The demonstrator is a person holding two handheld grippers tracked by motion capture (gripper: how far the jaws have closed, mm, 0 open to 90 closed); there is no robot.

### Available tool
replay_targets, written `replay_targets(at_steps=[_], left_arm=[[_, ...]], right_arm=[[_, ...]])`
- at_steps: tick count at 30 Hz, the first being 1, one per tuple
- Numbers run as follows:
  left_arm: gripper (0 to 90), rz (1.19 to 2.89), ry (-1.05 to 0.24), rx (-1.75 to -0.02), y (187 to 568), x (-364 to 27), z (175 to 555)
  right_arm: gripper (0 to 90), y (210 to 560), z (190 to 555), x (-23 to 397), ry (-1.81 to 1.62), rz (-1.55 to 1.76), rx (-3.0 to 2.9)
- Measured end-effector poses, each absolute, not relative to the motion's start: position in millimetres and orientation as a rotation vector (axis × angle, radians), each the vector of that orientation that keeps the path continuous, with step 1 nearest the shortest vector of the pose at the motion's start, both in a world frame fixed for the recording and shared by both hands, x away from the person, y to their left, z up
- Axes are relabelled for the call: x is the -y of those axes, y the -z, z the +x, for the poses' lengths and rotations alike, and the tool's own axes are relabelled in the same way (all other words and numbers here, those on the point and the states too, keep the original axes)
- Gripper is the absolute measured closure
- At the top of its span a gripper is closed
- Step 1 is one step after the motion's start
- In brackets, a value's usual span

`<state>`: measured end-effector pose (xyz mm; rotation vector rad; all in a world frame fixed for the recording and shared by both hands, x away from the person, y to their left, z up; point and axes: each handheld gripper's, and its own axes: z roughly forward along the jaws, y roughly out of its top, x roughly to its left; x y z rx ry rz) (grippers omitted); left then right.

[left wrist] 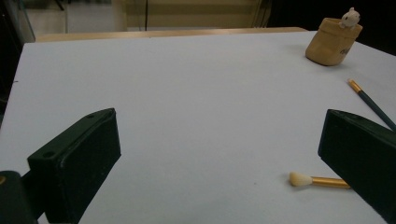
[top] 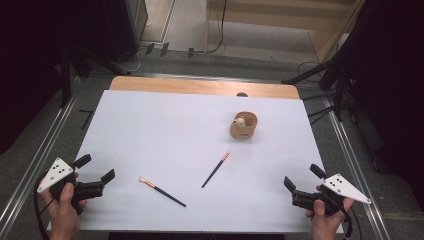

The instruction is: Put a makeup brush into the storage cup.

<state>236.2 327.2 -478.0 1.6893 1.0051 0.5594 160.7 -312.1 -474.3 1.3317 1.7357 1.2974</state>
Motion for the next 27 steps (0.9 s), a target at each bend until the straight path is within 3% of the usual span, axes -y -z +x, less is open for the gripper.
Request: replay_targets(at_steps=[27], left_arm=[[0.0, 1.684, -0.546, -1.0, 478, -324, 240]], right_arm=[[0.0, 462, 184, 260, -1.289, 1.265, -1.859]])
